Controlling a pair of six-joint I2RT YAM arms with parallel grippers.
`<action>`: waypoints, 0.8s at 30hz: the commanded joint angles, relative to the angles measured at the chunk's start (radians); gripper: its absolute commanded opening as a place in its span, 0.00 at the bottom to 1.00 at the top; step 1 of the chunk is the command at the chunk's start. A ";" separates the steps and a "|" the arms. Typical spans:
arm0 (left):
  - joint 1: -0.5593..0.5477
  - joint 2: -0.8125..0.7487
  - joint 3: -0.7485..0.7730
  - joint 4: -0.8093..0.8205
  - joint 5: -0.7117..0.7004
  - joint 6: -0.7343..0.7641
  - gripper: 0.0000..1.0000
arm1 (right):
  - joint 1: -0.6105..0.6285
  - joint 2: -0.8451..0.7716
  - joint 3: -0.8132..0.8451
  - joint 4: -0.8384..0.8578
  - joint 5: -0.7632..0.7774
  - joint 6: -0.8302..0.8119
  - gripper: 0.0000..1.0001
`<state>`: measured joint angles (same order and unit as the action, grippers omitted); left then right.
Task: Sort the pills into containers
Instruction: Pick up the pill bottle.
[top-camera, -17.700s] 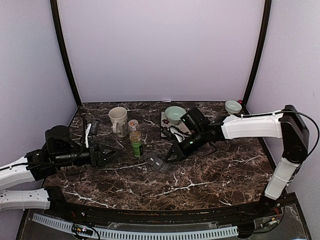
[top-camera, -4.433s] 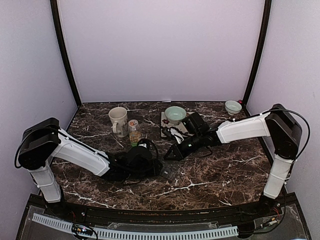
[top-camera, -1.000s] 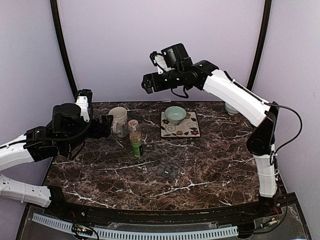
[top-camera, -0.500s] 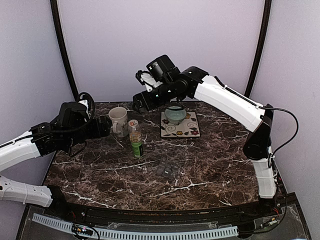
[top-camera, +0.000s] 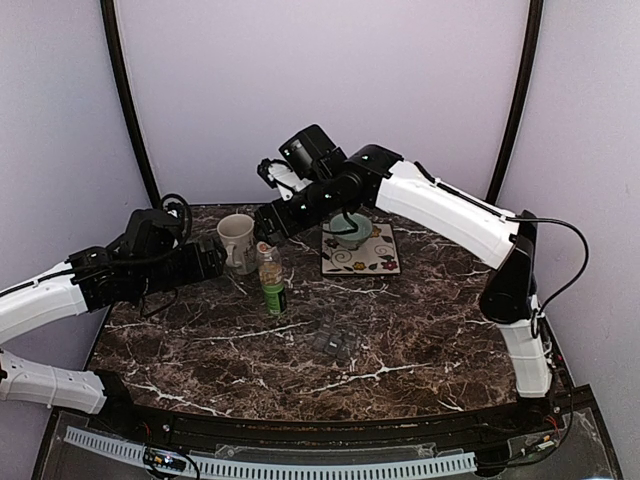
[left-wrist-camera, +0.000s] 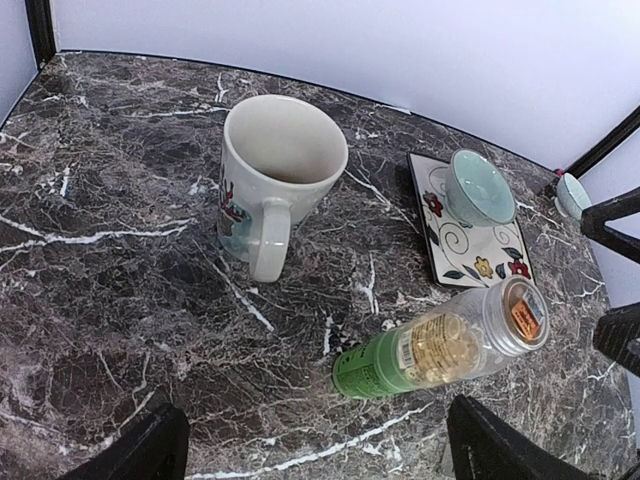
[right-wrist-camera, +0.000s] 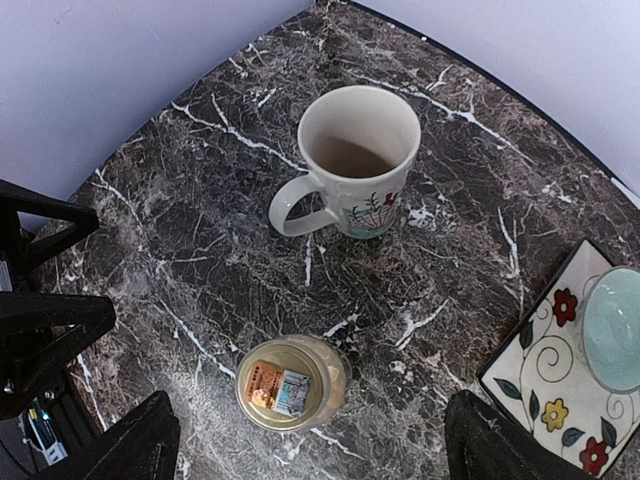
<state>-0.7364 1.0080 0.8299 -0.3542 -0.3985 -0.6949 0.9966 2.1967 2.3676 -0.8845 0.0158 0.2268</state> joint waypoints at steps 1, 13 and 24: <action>0.007 -0.003 -0.024 -0.017 0.024 -0.037 0.93 | 0.016 0.027 -0.011 0.020 -0.024 0.011 0.93; 0.010 -0.008 -0.027 -0.029 0.029 -0.042 0.93 | 0.019 0.075 0.022 0.018 -0.053 0.013 0.93; 0.016 -0.003 -0.032 -0.022 0.031 -0.037 0.93 | 0.020 0.101 0.036 0.016 -0.060 0.011 0.90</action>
<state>-0.7265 1.0080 0.8143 -0.3553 -0.3737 -0.7307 1.0080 2.2902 2.3653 -0.8833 -0.0319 0.2302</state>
